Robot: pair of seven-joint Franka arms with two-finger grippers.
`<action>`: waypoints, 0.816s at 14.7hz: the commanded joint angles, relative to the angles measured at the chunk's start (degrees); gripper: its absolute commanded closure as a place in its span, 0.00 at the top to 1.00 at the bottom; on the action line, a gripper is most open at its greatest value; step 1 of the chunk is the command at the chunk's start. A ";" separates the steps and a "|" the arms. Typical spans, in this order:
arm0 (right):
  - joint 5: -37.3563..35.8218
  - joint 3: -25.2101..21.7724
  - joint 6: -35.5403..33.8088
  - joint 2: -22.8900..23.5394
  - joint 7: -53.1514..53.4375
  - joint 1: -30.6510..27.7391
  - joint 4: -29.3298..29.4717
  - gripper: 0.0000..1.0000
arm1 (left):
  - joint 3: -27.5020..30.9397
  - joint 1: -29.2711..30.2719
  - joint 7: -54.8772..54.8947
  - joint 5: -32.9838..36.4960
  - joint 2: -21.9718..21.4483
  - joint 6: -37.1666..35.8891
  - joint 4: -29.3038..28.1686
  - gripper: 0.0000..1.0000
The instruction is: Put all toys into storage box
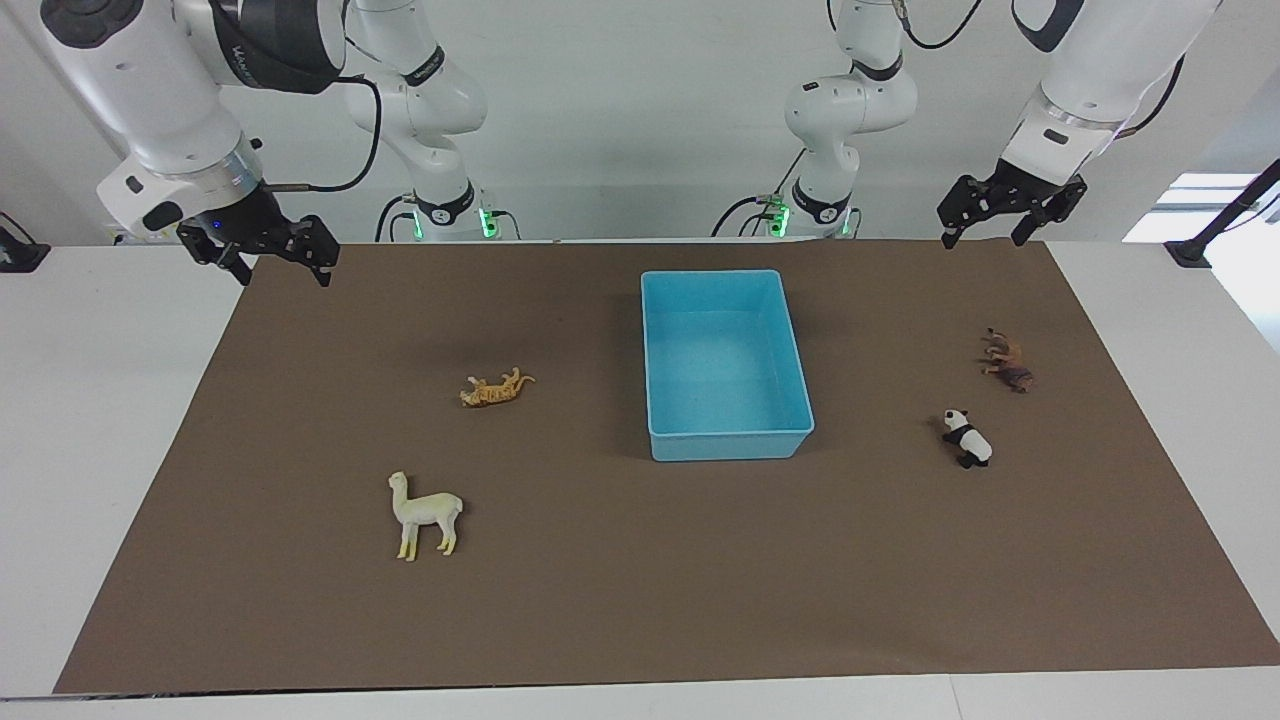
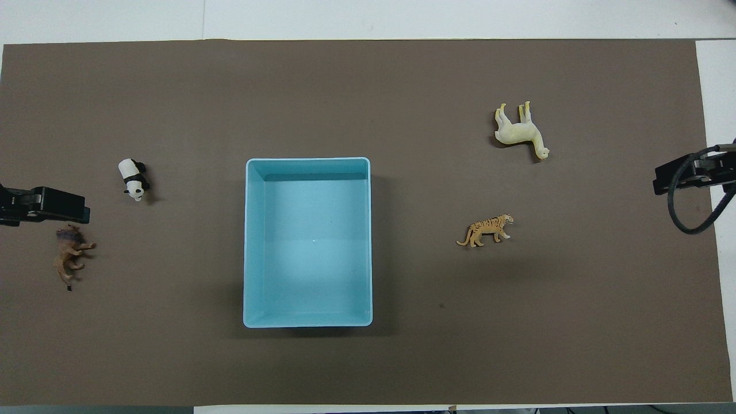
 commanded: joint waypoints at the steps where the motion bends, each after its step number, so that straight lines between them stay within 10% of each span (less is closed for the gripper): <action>1: 0.96 0.23 -0.36 -1.31 -0.80 -0.67 -1.24 1.00 | 0.00 0.63 1.05 0.79 -1.69 1.63 -2.11 1.00; 7: 0.96 0.23 -0.36 -1.31 -0.80 -0.67 -1.33 1.00 | 1.23 3.34 0.96 1.05 -2.30 6.37 -4.21 1.00; 12: 0.96 0.23 -0.36 -1.31 -0.80 -0.67 -1.33 1.00 | 1.32 8.63 0.53 1.05 -2.75 27.88 -17.38 1.00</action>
